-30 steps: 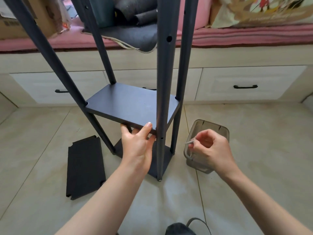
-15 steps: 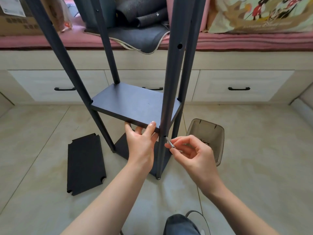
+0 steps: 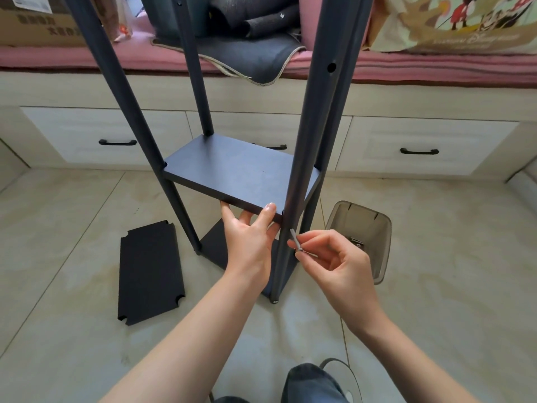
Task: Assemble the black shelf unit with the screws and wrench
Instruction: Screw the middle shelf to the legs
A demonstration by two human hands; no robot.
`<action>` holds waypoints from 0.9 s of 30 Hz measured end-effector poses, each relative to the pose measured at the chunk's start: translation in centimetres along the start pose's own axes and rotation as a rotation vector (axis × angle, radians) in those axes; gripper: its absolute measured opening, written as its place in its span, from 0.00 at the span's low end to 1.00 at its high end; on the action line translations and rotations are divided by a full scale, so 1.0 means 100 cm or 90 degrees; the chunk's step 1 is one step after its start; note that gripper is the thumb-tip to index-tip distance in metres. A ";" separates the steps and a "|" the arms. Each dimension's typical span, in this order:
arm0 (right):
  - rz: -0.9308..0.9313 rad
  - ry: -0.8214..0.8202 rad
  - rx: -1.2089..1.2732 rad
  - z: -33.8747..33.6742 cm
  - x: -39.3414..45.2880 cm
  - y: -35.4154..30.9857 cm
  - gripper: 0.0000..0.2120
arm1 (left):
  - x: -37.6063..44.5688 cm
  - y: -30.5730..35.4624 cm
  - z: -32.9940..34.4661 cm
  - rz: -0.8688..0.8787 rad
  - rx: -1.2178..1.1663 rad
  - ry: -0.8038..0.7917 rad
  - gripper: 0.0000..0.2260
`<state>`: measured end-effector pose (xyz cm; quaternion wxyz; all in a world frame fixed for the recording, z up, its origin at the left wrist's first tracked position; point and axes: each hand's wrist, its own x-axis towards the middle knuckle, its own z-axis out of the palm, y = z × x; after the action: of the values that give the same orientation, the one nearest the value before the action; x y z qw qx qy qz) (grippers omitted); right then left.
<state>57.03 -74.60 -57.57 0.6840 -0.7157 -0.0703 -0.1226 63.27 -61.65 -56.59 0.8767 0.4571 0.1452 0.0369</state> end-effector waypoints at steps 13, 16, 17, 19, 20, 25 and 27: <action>-0.029 0.012 -0.039 0.005 0.008 0.007 0.11 | 0.002 -0.001 -0.003 -0.016 -0.038 -0.007 0.36; -0.030 0.016 -0.067 0.004 0.010 0.007 0.09 | 0.004 -0.002 -0.005 -0.030 -0.050 -0.006 0.35; -0.030 0.017 -0.079 0.004 0.011 0.007 0.09 | 0.004 -0.002 -0.006 -0.033 -0.054 -0.009 0.35; -0.034 0.022 -0.100 0.004 0.012 0.007 0.09 | 0.005 -0.001 -0.007 -0.038 -0.060 -0.019 0.35; -0.038 0.024 -0.109 0.004 0.012 0.007 0.09 | 0.006 -0.001 -0.008 -0.042 -0.060 -0.023 0.35; 0.013 0.060 -0.079 0.007 0.012 0.007 0.10 | 0.010 0.001 -0.009 -0.070 -0.076 -0.037 0.36; 0.040 0.079 -0.066 0.008 0.013 0.006 0.08 | 0.012 0.001 -0.010 -0.075 -0.080 -0.054 0.37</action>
<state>58.54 -73.95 -57.84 0.6524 -0.7430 0.0013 -0.1490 64.11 -60.54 -57.30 0.9098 0.3927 0.1321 -0.0251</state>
